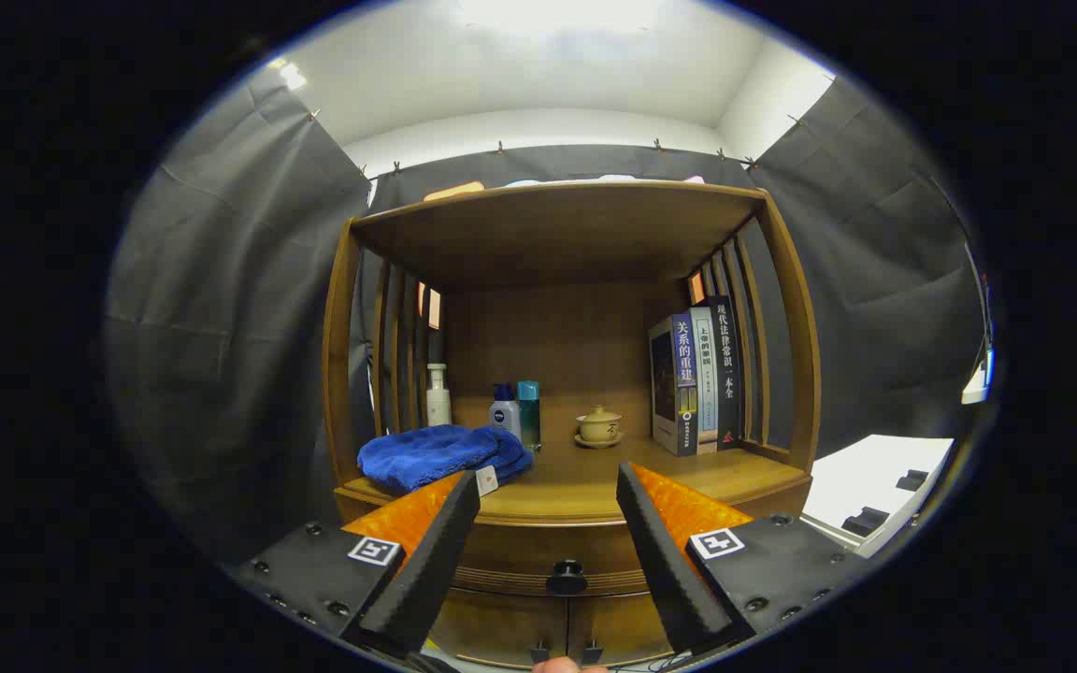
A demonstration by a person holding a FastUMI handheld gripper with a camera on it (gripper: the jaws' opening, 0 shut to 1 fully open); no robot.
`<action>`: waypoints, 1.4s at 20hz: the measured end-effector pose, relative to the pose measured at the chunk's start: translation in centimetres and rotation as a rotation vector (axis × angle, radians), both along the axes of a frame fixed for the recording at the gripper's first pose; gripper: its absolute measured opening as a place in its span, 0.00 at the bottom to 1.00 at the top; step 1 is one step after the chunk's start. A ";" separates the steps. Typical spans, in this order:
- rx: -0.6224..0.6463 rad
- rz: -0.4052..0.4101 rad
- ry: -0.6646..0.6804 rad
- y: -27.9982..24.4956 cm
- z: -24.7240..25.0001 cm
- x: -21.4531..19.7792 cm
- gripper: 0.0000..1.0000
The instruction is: Pull open the drawer, take out the items inside it, and place them on the countertop above the cabinet.
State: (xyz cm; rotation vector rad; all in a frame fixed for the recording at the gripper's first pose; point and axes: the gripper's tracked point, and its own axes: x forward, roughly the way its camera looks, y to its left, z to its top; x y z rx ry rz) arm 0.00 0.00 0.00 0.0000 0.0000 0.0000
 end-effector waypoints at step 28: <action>0.005 -0.016 -0.006 -0.5 0.1 0.9 0.97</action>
